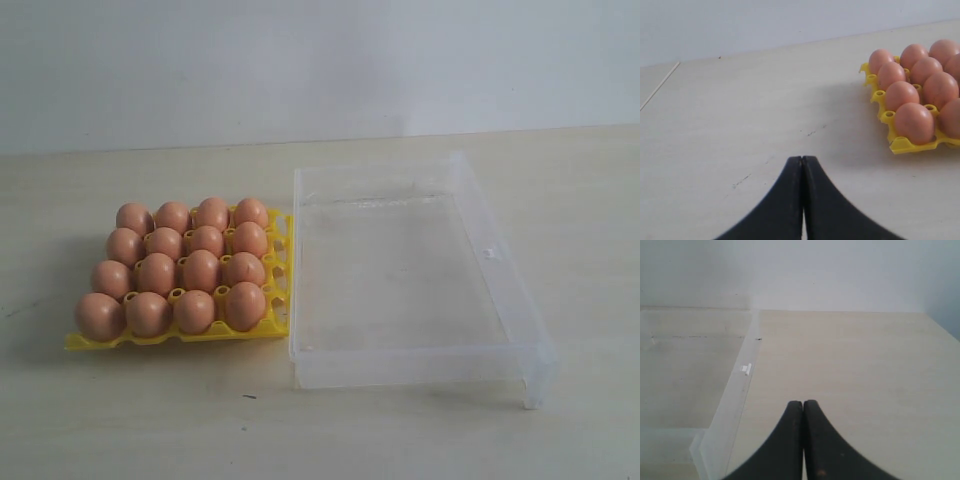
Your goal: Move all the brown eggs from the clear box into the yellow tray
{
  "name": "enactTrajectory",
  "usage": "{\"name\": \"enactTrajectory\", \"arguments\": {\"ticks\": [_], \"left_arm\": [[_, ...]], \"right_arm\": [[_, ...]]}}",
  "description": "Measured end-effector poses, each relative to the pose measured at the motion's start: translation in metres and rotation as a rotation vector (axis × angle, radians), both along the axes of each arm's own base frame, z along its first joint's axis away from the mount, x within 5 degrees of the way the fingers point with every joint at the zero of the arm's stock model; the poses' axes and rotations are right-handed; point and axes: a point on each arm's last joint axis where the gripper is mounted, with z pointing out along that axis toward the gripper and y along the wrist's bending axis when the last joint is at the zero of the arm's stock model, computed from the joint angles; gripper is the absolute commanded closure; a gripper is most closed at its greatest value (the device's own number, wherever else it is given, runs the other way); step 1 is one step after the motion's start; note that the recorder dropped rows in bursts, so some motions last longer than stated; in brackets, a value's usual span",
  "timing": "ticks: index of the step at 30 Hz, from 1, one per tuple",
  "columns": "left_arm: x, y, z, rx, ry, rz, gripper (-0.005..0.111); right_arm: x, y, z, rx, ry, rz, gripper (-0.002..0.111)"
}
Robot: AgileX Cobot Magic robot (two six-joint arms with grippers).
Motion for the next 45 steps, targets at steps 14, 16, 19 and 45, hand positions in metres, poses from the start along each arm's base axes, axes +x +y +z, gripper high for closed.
{"name": "enactTrajectory", "arguments": {"ticks": [14,16,19,45], "left_arm": [[0.0,0.0,0.0,0.0,0.0,0.0,0.107],[0.0,0.0,0.0,0.0,0.0,0.0,0.107],[0.0,0.0,0.0,0.0,0.0,0.0,0.107],[0.0,0.0,0.0,0.0,0.0,0.0,0.107]], "right_arm": [[0.0,-0.001,0.0,-0.003,0.0,-0.019,0.108],[0.0,-0.001,0.0,-0.003,0.0,-0.019,0.108],[0.0,-0.001,0.0,-0.003,0.0,-0.019,0.108],[0.0,-0.001,0.0,-0.003,0.0,-0.019,0.108]]}}
